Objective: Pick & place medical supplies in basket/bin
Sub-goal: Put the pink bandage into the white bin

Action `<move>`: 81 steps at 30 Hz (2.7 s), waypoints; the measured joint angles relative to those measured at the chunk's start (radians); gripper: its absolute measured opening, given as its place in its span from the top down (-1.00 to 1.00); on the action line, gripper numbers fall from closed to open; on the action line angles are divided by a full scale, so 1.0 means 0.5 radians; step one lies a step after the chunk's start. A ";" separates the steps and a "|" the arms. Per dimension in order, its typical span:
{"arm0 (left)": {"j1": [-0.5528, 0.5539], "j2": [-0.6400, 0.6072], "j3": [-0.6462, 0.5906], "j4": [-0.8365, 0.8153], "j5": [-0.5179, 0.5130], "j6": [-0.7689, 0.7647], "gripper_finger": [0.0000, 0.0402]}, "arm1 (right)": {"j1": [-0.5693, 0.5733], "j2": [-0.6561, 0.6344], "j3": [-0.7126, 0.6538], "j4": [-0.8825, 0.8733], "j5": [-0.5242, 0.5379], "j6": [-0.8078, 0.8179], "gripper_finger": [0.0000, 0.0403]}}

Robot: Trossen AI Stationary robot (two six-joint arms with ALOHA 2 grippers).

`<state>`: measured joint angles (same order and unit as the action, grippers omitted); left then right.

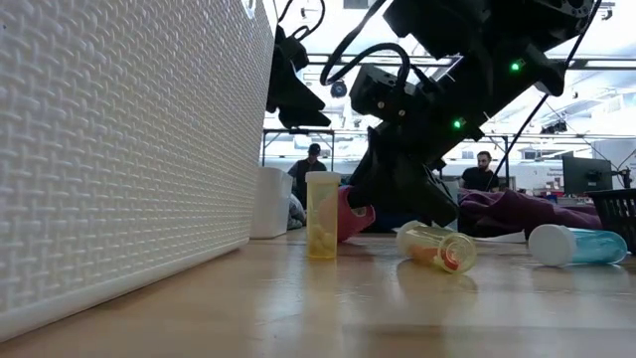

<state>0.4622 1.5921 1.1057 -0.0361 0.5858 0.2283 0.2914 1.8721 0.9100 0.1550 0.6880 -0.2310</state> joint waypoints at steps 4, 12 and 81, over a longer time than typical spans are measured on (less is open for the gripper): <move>0.000 0.000 0.000 0.000 0.000 0.000 -0.41 | 0.029 0.000 0.000 0.022 0.051 -0.001 0.70; 0.000 0.000 0.000 -0.001 0.000 0.000 -0.41 | 0.061 0.000 0.000 0.047 0.153 -0.002 0.75; 0.001 0.000 0.000 0.067 -0.037 0.000 -0.41 | -1.027 -0.929 0.001 -0.411 -1.200 0.146 0.96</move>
<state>0.4625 1.5921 1.1057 -0.0025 0.5671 0.2283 -0.2220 1.4078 0.9104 -0.0504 0.0879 -0.1578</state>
